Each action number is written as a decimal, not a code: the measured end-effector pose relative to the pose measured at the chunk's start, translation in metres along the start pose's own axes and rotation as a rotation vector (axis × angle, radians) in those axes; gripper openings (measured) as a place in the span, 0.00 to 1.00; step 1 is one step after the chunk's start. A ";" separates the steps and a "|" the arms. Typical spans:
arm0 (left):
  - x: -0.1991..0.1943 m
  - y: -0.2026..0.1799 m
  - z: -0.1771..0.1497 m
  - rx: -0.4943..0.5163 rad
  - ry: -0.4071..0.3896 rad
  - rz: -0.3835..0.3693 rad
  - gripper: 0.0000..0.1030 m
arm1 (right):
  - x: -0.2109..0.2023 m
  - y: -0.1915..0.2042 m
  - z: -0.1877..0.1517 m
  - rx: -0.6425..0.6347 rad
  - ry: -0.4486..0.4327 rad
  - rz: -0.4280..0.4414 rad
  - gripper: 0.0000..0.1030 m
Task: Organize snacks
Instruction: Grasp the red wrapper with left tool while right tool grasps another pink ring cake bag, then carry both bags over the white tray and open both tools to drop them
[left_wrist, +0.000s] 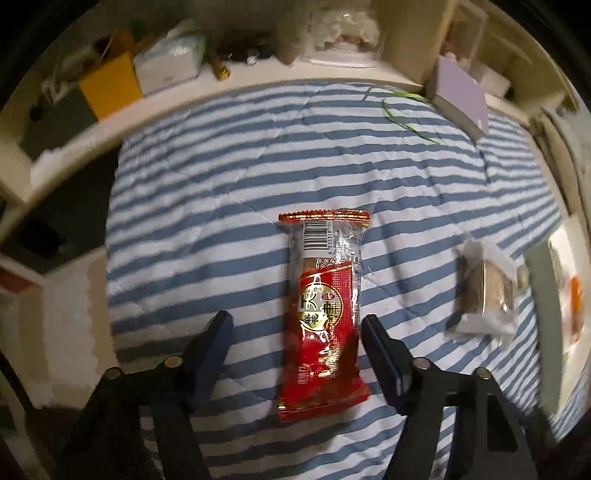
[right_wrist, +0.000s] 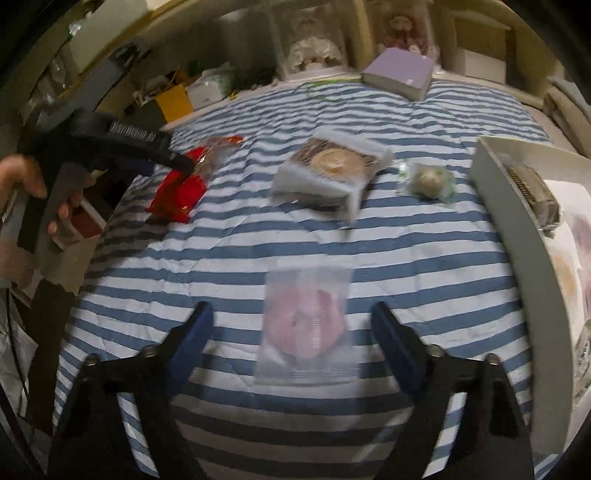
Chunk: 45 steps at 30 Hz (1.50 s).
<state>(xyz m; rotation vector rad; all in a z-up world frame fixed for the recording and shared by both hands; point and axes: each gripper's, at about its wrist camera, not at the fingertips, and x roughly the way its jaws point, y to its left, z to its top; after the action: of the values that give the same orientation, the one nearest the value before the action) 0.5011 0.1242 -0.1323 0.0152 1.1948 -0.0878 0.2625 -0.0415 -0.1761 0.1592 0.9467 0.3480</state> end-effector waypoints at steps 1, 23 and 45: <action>0.002 0.001 0.003 -0.023 0.009 -0.011 0.62 | 0.002 0.001 0.000 -0.001 0.005 -0.003 0.73; -0.046 -0.009 -0.016 -0.148 -0.094 -0.069 0.32 | -0.011 0.008 0.002 -0.008 0.030 -0.070 0.48; -0.181 -0.060 -0.072 -0.092 -0.315 -0.215 0.32 | -0.128 -0.038 0.090 -0.061 -0.194 -0.090 0.47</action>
<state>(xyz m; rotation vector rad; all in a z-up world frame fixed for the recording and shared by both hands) 0.3641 0.0794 0.0116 -0.2019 0.8815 -0.2165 0.2760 -0.1211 -0.0372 0.0919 0.7485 0.2729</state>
